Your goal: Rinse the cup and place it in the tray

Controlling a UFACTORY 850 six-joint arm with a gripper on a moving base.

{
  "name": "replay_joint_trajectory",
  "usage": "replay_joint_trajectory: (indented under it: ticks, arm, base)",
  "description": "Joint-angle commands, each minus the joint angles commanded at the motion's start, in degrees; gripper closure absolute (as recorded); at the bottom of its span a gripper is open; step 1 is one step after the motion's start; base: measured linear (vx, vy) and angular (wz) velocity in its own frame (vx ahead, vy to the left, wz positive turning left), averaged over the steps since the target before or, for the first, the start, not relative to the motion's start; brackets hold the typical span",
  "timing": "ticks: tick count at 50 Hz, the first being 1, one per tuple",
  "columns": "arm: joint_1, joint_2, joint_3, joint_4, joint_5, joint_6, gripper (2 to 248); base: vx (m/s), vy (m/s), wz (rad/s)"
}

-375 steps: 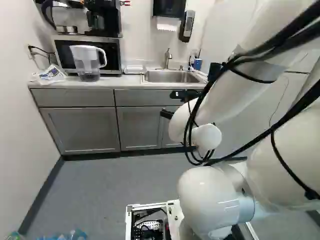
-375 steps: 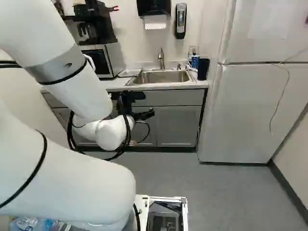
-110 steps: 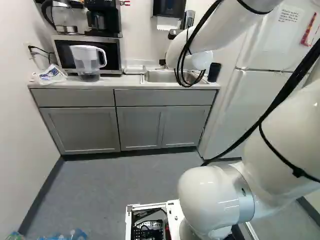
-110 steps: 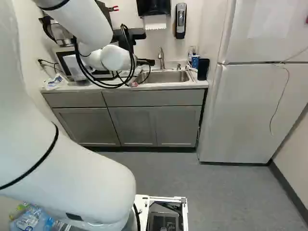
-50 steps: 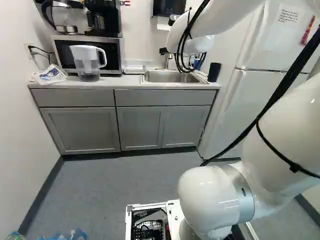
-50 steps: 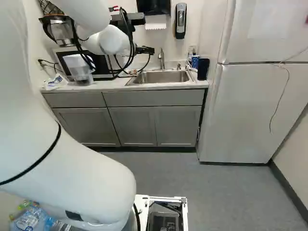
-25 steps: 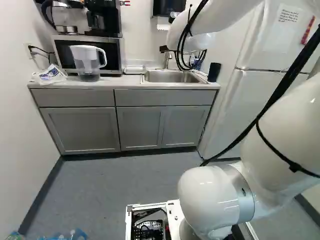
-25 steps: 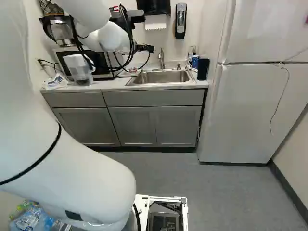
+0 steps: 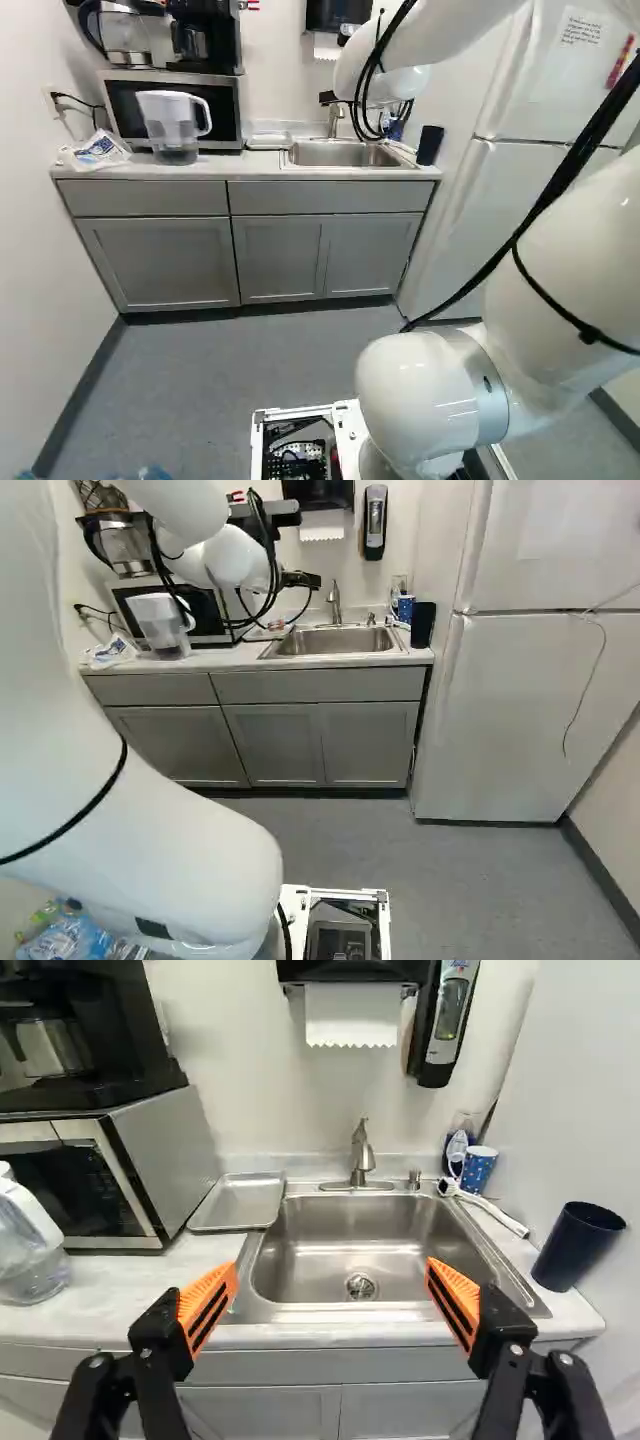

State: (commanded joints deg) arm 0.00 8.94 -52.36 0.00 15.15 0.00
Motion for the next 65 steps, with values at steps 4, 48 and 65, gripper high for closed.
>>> replay_joint_trajectory:
  ticks: [4,48,65]
  arm:
    - [0.0,0.0,0.0,0.0,0.0,0.0,3]
    - [0.0,0.0,0.0,0.0,0.0,0.0,3]
    - [0.0,0.0,0.0,0.0,0.0,0.0,3]
  base:
    - [0.119,0.0,-0.013]
    - [0.114,0.005,-0.049]
    - [0.093,0.015,-0.183]
